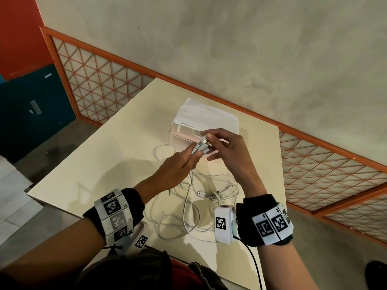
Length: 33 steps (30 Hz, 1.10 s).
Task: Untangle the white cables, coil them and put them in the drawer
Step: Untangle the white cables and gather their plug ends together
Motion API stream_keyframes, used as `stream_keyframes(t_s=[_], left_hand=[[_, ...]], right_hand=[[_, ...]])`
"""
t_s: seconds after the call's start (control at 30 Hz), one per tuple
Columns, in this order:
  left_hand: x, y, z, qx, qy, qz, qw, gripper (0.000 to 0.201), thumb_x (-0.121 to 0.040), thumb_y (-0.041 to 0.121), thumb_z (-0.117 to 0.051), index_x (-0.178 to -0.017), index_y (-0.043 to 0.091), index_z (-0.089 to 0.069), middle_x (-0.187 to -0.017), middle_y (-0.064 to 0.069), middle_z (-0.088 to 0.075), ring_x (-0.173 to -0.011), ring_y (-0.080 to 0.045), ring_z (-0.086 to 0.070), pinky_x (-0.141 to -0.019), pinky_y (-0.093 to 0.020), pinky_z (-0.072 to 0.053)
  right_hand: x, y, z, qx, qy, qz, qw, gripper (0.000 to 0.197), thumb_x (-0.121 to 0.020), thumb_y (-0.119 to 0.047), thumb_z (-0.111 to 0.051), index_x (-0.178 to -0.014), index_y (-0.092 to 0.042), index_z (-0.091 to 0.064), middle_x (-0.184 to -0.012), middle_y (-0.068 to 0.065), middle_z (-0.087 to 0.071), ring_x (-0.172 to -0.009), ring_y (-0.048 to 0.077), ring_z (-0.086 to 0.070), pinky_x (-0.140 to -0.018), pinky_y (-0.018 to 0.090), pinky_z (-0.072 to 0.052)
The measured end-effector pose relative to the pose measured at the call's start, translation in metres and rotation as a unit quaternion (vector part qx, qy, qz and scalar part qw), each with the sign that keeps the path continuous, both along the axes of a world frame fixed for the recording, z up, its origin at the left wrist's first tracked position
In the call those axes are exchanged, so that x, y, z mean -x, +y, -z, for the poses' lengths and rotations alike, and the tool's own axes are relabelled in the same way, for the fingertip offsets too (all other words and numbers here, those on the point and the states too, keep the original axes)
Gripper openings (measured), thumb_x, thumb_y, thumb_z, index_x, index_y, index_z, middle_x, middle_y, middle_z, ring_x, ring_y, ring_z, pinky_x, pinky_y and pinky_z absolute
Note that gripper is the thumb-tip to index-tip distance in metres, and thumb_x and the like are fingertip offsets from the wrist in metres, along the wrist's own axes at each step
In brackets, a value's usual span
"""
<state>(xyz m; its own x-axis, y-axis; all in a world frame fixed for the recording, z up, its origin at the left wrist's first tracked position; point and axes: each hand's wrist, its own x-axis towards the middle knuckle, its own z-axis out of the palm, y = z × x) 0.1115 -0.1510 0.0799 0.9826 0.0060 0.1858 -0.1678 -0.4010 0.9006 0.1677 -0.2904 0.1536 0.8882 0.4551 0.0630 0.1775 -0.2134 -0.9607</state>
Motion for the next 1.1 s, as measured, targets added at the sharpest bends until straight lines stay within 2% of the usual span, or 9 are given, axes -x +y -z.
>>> stream_keyframes(t_s=[0.13, 0.23, 0.37, 0.43, 0.7, 0.83, 0.97, 1.03, 1.1], left_hand=[[-0.002, 0.001, 0.001, -0.01, 0.011, 0.002, 1.0, 0.015, -0.1, 0.038, -0.03, -0.11, 0.036, -0.041, -0.054, 0.012, -0.043, -0.047, -0.003, -0.042, -0.055, -0.026, -0.032], [-0.004, -0.001, 0.001, -0.014, 0.017, 0.005, 1.0, 0.027, -0.098, 0.042, -0.028, -0.117, 0.028, -0.042, -0.055, 0.012, -0.043, -0.047, -0.002, -0.043, -0.055, -0.026, -0.032], [-0.006, -0.002, 0.001, -0.005, 0.018, 0.008, 1.0, 0.023, -0.1, 0.039, -0.028, -0.112, 0.026, -0.043, -0.058, 0.012, -0.042, -0.048, -0.003, -0.041, -0.057, -0.026, -0.033], [-0.008, -0.002, -0.001, -0.006, 0.025, 0.007, 1.0, 0.026, -0.1, 0.039, -0.029, -0.114, 0.022, -0.043, -0.06, 0.012, -0.044, -0.05, -0.004, -0.041, -0.059, -0.027, -0.034], [-0.011, -0.003, -0.003, -0.009, 0.051, 0.053, 0.997, 0.048, -0.09, 0.059, -0.026, -0.116, 0.022, -0.041, -0.061, 0.011, -0.044, -0.055, -0.013, -0.04, -0.061, -0.034, -0.037], [-0.012, -0.005, -0.008, -0.059, 0.051, 0.045, 0.996, 0.037, -0.098, 0.046, -0.028, -0.126, 0.024, -0.039, -0.065, 0.012, -0.047, -0.056, -0.006, -0.045, -0.065, -0.031, -0.04], [-0.008, -0.006, -0.011, -0.069, 0.039, 0.043, 0.996, 0.041, -0.099, 0.04, -0.03, -0.14, 0.034, -0.03, -0.07, 0.012, -0.05, -0.065, -0.011, -0.051, -0.068, -0.033, -0.045], [-0.008, -0.005, -0.011, -0.051, 0.042, 0.046, 0.997, 0.034, -0.099, 0.039, -0.032, -0.133, 0.034, -0.037, -0.072, 0.012, -0.05, -0.066, -0.01, -0.051, -0.068, -0.035, -0.046], [-0.009, -0.005, -0.01, -0.018, 0.038, 0.057, 0.998, 0.022, -0.099, 0.038, -0.033, -0.118, 0.032, -0.043, -0.071, 0.012, -0.047, -0.059, -0.003, -0.047, -0.061, -0.028, -0.042]], right_hand=[[-0.002, -0.003, 0.0, 0.002, 0.021, 0.004, 1.0, 0.016, -0.091, -0.011, -0.059, -0.097, -0.003, -0.073, -0.092, 0.008, -0.072, -0.071, 0.016, -0.067, -0.056, 0.02, -0.053], [-0.005, -0.004, -0.002, 0.012, 0.029, -0.006, 0.999, 0.019, -0.092, -0.011, -0.057, -0.099, -0.002, -0.073, -0.093, 0.012, -0.073, -0.073, 0.017, -0.068, -0.059, 0.021, -0.056], [-0.005, -0.006, -0.004, 0.016, 0.024, -0.022, 0.999, 0.032, -0.098, -0.026, -0.048, -0.106, -0.004, -0.071, -0.091, 0.012, -0.073, -0.071, 0.012, -0.067, -0.062, 0.02, -0.055], [-0.005, -0.008, -0.005, 0.011, 0.005, -0.034, 0.999, 0.028, -0.098, -0.022, -0.05, -0.109, -0.006, -0.069, -0.09, 0.006, -0.07, -0.073, 0.01, -0.065, -0.062, 0.018, -0.054], [-0.01, -0.014, -0.002, -0.011, 0.044, -0.049, 0.998, 0.021, -0.089, -0.013, -0.064, -0.107, -0.006, -0.07, -0.087, 0.003, -0.069, -0.075, 0.01, -0.064, -0.066, 0.02, -0.055], [-0.008, -0.014, -0.003, 0.034, 0.01, -0.06, 0.998, 0.02, -0.09, -0.021, -0.062, -0.106, -0.013, -0.071, -0.093, 0.008, -0.067, -0.074, 0.012, -0.064, -0.061, 0.021, -0.054], [-0.012, -0.013, -0.004, 0.077, -0.029, -0.057, 0.995, 0.012, -0.087, -0.019, -0.066, -0.091, -0.009, -0.071, -0.098, 0.013, -0.068, -0.07, 0.014, -0.062, -0.057, 0.025, -0.054], [-0.013, -0.012, -0.004, 0.1, -0.063, -0.051, 0.992, 0.008, -0.088, -0.019, -0.065, -0.087, -0.012, -0.069, -0.094, 0.012, -0.067, -0.066, 0.013, -0.06, -0.055, 0.026, -0.054], [-0.012, -0.01, -0.002, 0.105, -0.088, -0.04, 0.99, 0.008, -0.089, -0.018, -0.063, -0.083, -0.014, -0.066, -0.089, 0.012, -0.066, -0.061, 0.01, -0.058, -0.054, 0.028, -0.054]])
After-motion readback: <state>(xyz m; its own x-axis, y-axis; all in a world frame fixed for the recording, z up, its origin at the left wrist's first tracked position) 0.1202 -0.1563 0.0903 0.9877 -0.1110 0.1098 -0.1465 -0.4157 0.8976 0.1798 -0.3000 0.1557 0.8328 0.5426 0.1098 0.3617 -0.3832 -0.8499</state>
